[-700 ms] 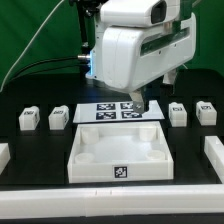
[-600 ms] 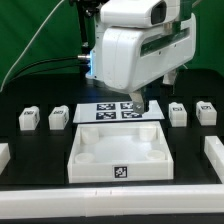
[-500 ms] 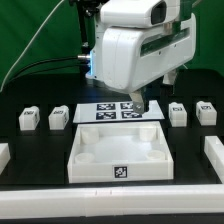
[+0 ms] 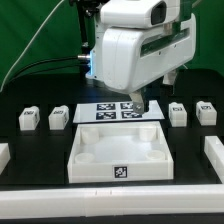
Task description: Assemble one leg
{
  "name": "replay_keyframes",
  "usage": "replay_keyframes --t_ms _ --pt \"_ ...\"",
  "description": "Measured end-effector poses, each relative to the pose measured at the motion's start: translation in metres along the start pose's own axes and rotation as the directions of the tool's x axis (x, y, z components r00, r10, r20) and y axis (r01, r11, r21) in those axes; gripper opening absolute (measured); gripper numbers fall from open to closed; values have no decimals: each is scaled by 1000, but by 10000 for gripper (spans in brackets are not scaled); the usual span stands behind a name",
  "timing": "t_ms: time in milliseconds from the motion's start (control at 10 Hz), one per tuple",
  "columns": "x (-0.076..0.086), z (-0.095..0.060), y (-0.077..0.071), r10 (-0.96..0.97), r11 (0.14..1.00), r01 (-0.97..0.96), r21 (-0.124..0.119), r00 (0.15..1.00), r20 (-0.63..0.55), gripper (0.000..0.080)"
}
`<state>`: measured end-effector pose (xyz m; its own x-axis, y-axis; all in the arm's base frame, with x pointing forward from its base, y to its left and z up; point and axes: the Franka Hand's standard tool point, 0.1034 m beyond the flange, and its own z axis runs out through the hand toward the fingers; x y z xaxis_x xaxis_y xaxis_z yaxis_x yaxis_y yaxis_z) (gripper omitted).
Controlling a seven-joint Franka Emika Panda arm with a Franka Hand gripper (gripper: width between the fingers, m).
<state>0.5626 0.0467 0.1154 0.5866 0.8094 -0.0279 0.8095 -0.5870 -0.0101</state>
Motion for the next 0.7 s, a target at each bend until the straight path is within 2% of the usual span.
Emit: replay_keyframes --t_ms 300,400,600,700 --pt "-2 1 -1 -14 1000 14 -1 1000 -2 650" --pt "-11 7 -9 -38 999 38 1 999 0 650" --pt "-37 19 -27 -154 988 154 23 988 16 650" --pt "-48 27 -33 -222 975 222 21 975 8 650"
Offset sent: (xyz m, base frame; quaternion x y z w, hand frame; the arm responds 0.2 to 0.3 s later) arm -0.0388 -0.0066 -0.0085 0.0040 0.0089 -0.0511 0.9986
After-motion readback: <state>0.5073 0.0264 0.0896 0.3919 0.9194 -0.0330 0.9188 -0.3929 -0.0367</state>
